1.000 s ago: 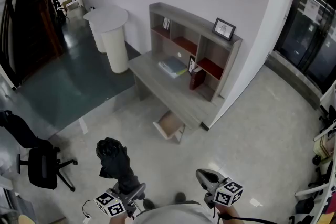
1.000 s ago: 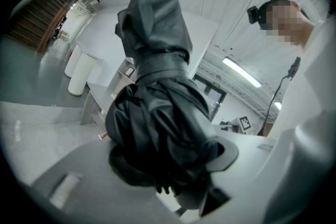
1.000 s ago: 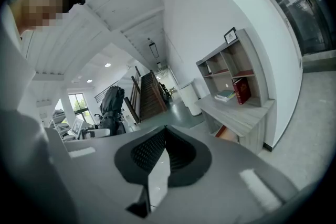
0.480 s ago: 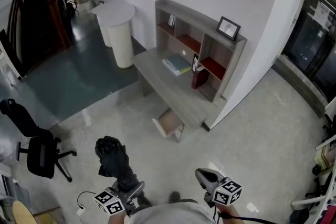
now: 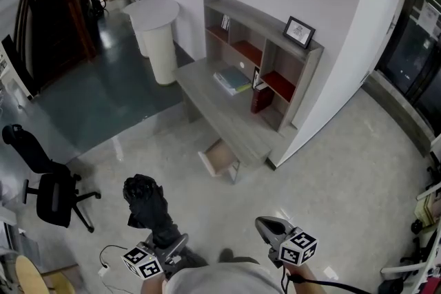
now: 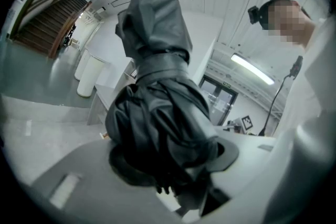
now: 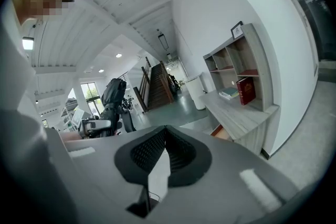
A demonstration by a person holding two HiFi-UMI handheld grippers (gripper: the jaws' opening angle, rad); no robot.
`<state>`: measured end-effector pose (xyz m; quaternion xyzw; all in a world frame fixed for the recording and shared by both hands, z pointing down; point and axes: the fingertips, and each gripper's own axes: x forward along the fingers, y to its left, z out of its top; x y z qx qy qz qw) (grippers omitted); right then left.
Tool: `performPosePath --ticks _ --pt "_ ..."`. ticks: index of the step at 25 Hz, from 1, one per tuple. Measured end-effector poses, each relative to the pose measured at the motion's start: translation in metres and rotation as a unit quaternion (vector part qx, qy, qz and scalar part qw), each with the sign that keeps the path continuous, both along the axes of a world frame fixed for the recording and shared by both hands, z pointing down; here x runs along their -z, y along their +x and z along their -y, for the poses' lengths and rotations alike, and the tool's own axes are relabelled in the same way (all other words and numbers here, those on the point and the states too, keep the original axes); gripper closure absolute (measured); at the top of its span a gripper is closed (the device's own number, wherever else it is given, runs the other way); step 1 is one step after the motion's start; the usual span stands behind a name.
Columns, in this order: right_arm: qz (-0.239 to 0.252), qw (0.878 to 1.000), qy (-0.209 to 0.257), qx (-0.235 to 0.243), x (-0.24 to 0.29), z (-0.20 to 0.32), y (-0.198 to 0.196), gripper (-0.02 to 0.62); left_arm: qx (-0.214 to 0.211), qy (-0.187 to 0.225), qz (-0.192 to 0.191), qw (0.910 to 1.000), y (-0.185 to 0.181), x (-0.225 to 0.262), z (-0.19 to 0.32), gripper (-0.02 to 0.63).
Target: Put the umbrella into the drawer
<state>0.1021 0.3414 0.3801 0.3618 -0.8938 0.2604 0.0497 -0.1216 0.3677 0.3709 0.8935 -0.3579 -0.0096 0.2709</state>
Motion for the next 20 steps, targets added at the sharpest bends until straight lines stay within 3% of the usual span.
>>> performPosePath --ticks 7,20 --pt "0.007 1.000 -0.009 -0.003 -0.006 0.007 0.000 0.591 -0.004 -0.006 -0.006 1.0000 0.006 -0.002 0.014 0.386" --pt "0.003 0.999 -0.007 -0.048 -0.004 0.069 -0.041 0.591 -0.049 -0.024 -0.010 0.9984 -0.030 -0.016 0.093 0.387"
